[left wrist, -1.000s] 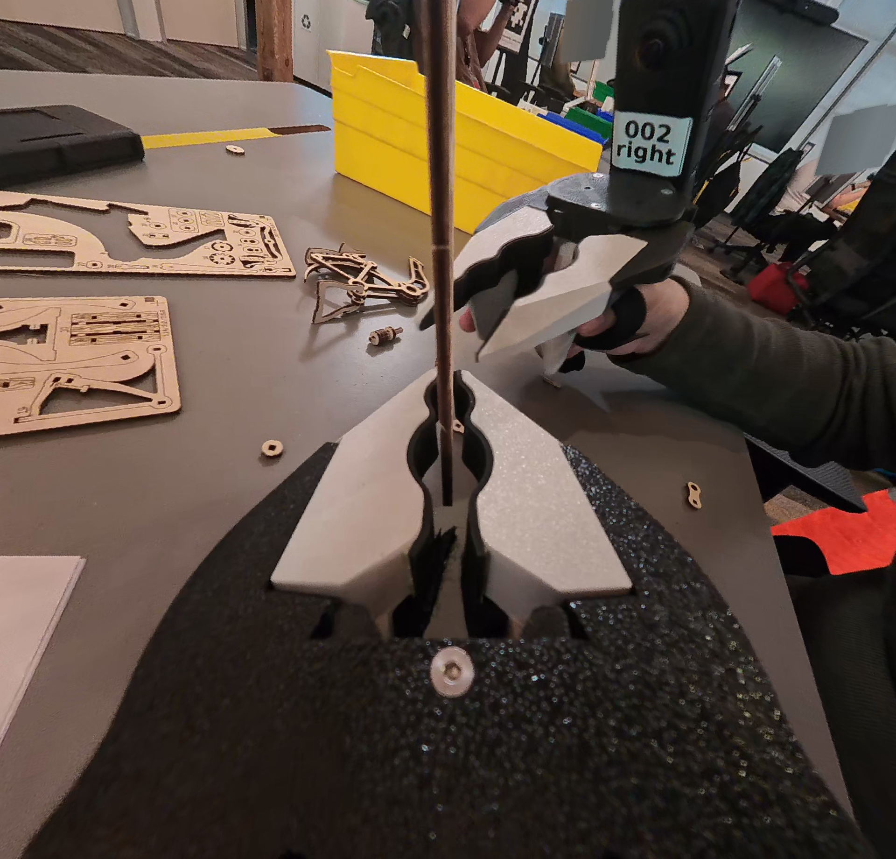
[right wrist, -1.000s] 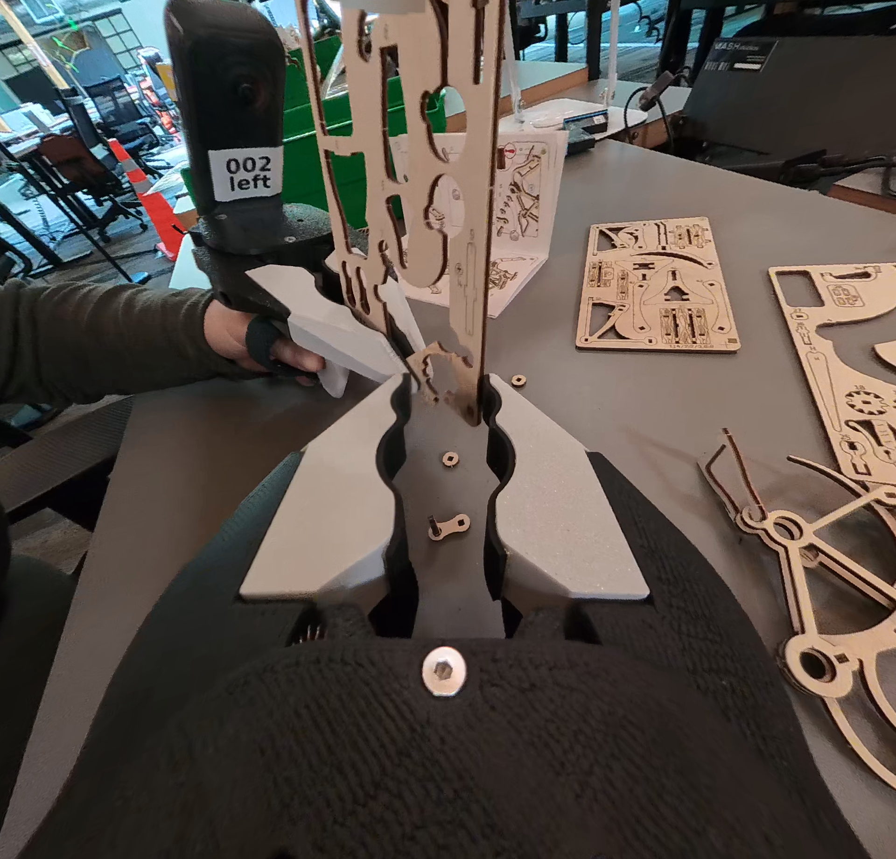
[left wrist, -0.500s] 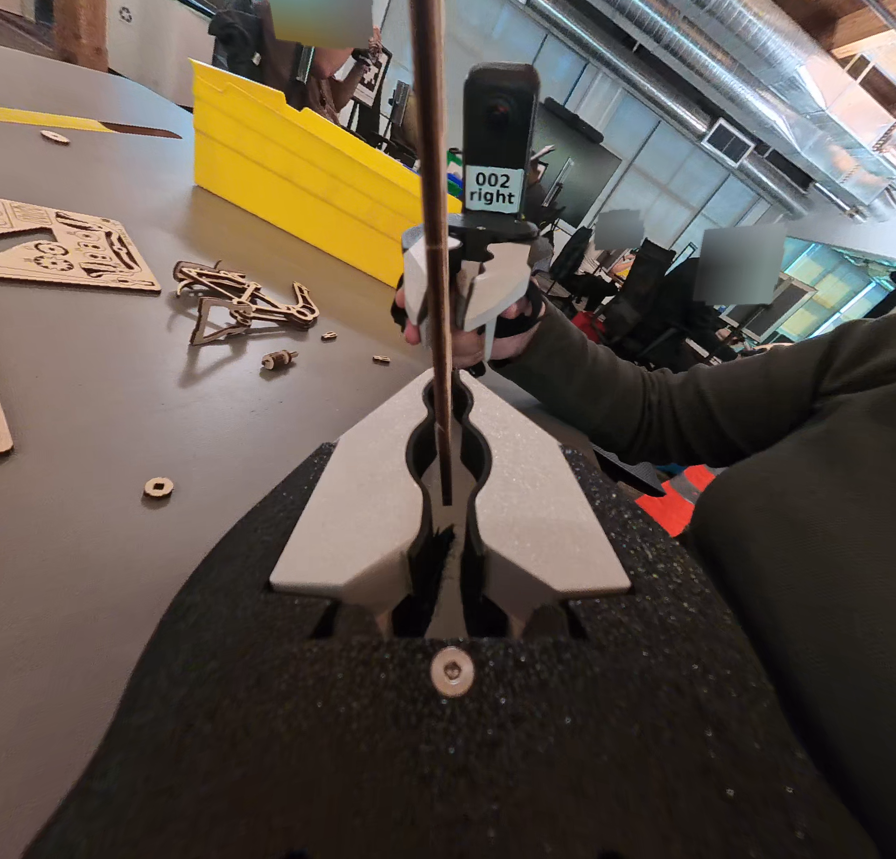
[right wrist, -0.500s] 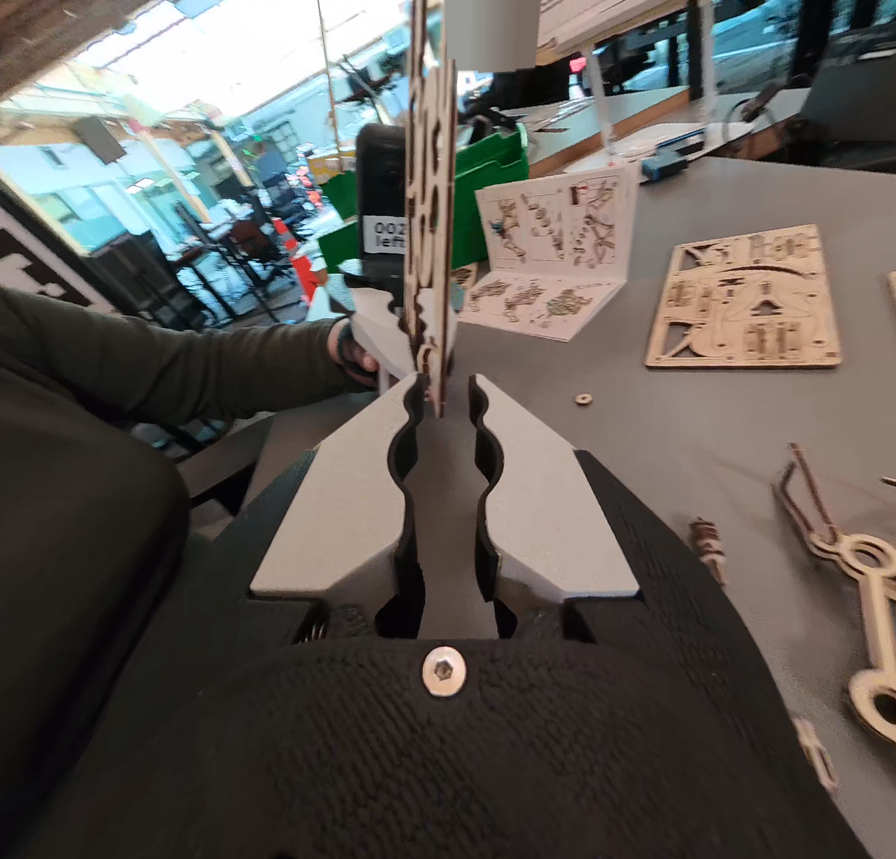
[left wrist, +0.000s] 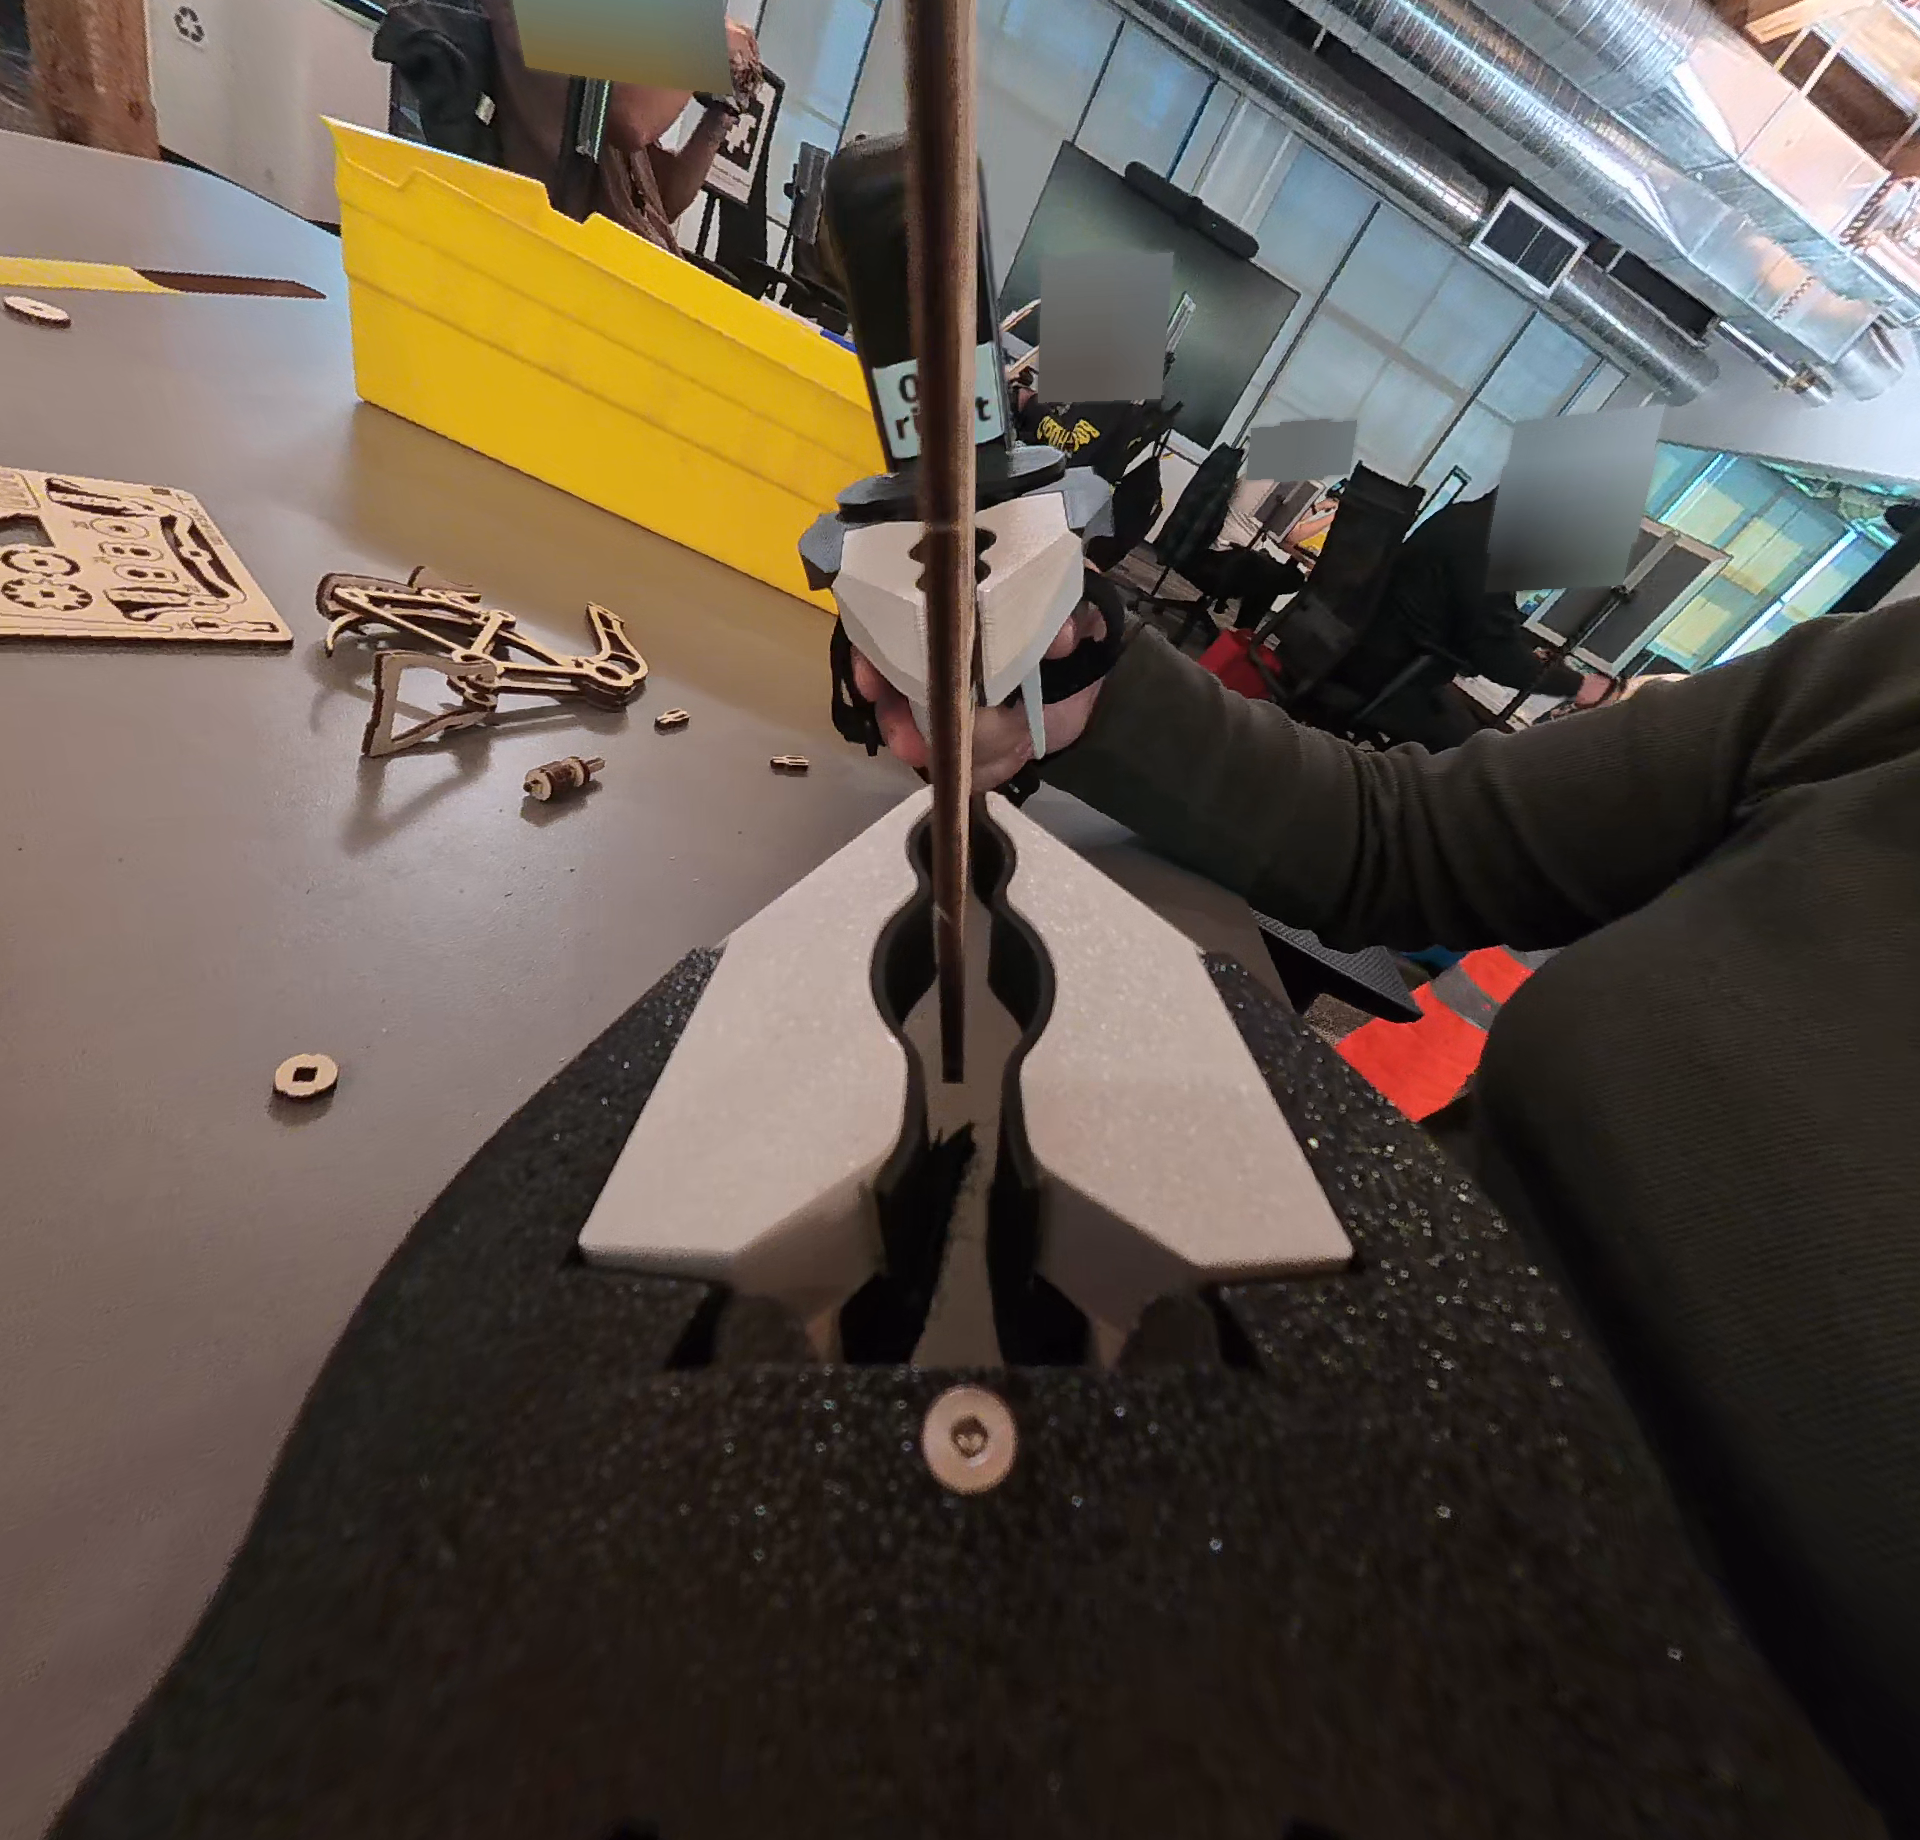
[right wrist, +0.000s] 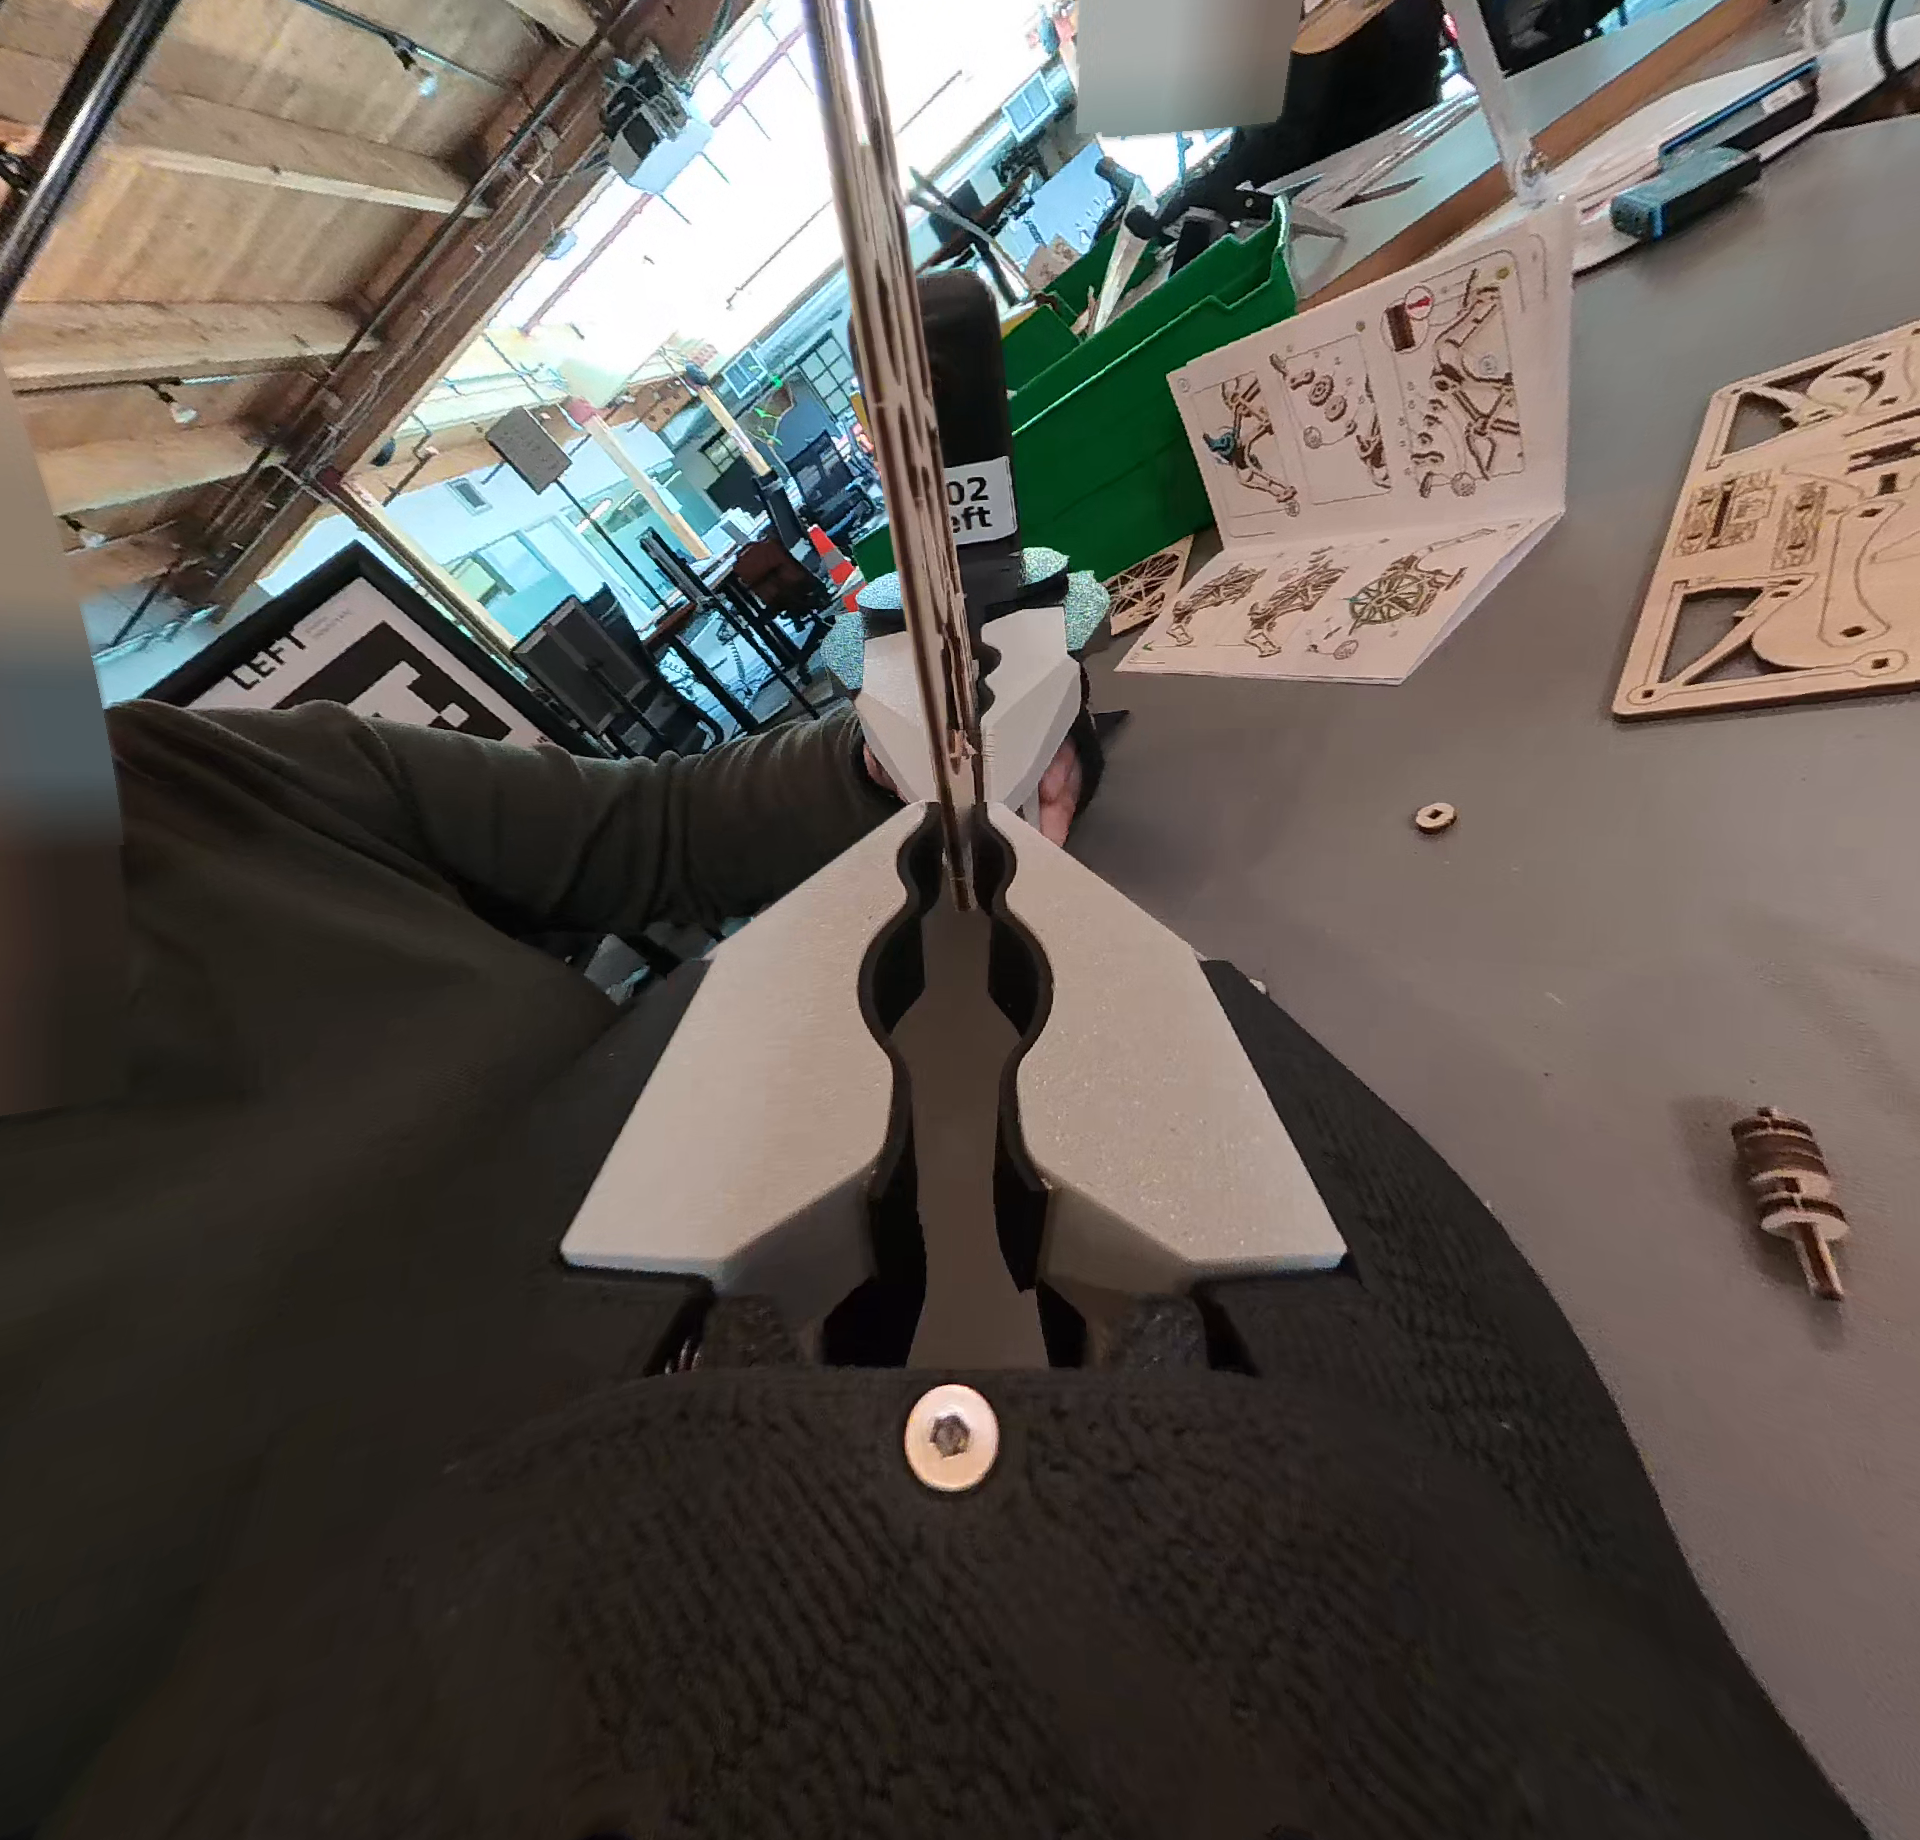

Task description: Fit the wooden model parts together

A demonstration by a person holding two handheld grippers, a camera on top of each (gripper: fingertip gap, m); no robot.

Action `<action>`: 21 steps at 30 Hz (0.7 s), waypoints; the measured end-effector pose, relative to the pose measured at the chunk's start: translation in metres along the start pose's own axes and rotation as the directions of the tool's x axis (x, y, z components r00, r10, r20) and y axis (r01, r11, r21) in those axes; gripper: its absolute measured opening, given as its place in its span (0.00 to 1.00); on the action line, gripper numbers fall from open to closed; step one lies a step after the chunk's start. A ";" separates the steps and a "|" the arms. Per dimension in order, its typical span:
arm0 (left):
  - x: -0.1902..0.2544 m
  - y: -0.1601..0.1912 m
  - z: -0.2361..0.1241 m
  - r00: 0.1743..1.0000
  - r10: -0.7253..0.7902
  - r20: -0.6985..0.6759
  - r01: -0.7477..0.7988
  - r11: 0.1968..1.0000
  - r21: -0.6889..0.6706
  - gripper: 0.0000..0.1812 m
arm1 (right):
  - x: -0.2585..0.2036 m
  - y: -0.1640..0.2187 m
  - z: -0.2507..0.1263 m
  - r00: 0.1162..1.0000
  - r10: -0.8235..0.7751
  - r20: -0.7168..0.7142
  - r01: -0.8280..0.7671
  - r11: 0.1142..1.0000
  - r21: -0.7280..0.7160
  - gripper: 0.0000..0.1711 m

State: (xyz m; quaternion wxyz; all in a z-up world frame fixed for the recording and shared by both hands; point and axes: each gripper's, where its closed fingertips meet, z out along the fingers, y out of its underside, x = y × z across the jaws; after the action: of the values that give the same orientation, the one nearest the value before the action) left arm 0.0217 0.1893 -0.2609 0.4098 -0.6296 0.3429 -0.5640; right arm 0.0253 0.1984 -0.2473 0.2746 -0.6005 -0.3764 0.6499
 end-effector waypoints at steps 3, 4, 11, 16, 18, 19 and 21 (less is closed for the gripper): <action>0.002 -0.001 0.000 1.000 0.025 -0.004 -0.025 1.000 0.006 0.01 | -0.001 -0.001 0.000 1.000 -0.027 0.010 0.026 1.000 0.007 0.02; 0.004 -0.002 0.000 0.998 0.059 -0.003 -0.058 0.998 0.010 0.01 | -0.003 -0.002 0.000 0.998 -0.067 0.008 0.067 0.998 0.011 0.01; 0.013 -0.013 -0.001 0.795 0.581 0.174 -0.589 0.808 -0.005 0.00 | -0.021 -0.009 0.001 0.840 -0.538 -0.073 0.541 0.840 0.036 0.01; 0.020 -0.014 0.000 0.741 0.645 0.188 -0.657 0.754 0.007 0.01 | -0.029 -0.009 0.001 0.718 -0.687 -0.107 0.692 0.722 0.008 0.01; 0.020 -0.015 0.000 0.782 0.599 0.171 -0.612 0.790 0.035 0.02 | -0.027 -0.011 0.001 0.732 -0.671 -0.121 0.677 0.736 0.007 0.00; 0.020 -0.016 -0.001 0.805 0.570 0.164 -0.584 0.810 0.050 0.05 | -0.026 -0.013 0.000 0.755 -0.644 -0.126 0.651 0.759 0.019 0.00; 0.019 -0.021 -0.004 0.854 0.498 0.151 -0.515 0.851 0.101 0.13 | -0.024 -0.021 -0.005 0.818 -0.562 -0.127 0.572 0.817 0.069 0.00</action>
State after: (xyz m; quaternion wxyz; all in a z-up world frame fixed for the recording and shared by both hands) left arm 0.0197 0.1811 -0.2336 0.6063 -0.5194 0.4319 -0.4196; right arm 0.0313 0.1913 -0.2166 0.5050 -0.4780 -0.4896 0.5261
